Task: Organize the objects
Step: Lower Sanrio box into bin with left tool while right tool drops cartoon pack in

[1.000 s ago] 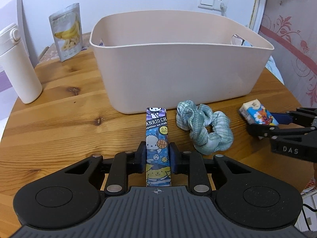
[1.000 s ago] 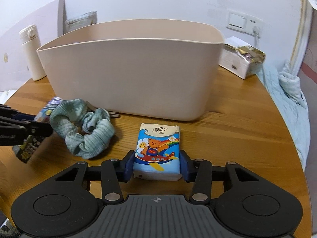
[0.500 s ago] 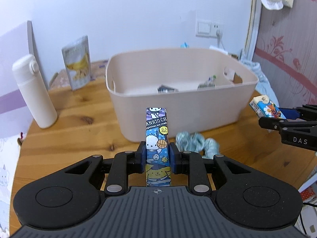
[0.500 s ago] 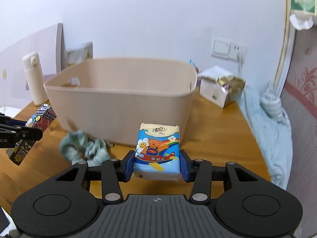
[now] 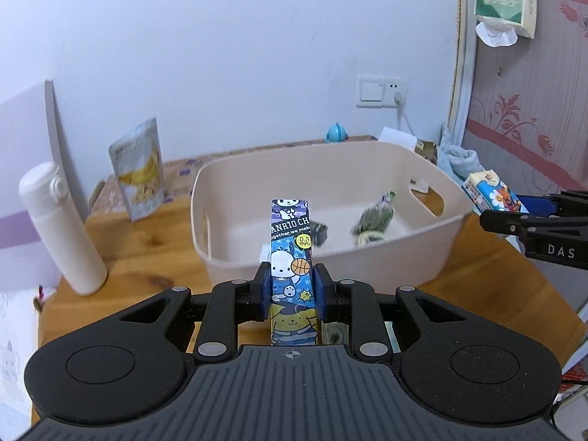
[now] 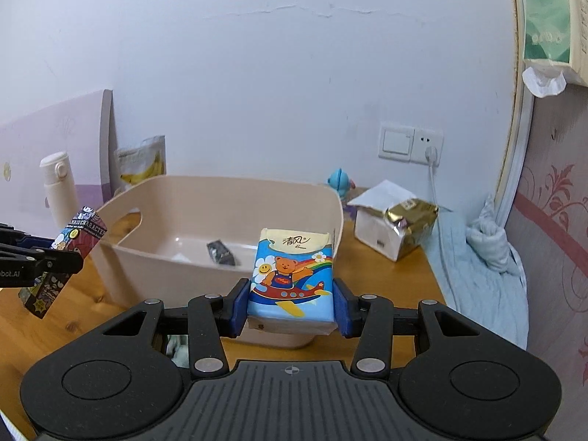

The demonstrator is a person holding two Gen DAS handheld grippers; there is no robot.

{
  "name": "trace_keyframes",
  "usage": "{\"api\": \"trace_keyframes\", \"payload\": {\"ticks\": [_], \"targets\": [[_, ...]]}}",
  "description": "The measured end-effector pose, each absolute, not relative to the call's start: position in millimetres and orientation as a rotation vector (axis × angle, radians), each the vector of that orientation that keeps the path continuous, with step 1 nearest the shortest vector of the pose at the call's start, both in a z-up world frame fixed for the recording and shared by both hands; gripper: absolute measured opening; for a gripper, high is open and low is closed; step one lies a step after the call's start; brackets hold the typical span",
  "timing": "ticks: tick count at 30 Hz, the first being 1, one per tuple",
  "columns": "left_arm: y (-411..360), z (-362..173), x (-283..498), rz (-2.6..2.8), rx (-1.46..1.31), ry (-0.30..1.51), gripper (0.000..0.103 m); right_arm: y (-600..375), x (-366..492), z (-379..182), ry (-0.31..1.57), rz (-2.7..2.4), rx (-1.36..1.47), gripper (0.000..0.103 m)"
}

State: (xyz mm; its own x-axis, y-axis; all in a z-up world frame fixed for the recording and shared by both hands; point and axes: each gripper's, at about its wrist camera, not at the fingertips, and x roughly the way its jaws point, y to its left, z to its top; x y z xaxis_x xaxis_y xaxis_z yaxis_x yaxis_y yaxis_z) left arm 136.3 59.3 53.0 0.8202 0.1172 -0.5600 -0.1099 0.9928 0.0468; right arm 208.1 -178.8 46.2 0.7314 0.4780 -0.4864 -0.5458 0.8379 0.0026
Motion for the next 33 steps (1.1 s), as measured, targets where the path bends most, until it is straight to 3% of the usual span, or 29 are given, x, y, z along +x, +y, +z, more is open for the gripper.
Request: {"api": "trace_keyframes", "payload": {"ticks": [18,33], "targets": [[60.2,61.6,234.6,0.153,0.098,0.590,0.023,-144.1,265.9,58.2,0.473,0.583,-0.177,0.044],[59.8,18.3,284.0,0.143,0.142,0.742,0.024,-107.4,298.8,28.5,0.574,0.599,-0.246,0.044]]}}
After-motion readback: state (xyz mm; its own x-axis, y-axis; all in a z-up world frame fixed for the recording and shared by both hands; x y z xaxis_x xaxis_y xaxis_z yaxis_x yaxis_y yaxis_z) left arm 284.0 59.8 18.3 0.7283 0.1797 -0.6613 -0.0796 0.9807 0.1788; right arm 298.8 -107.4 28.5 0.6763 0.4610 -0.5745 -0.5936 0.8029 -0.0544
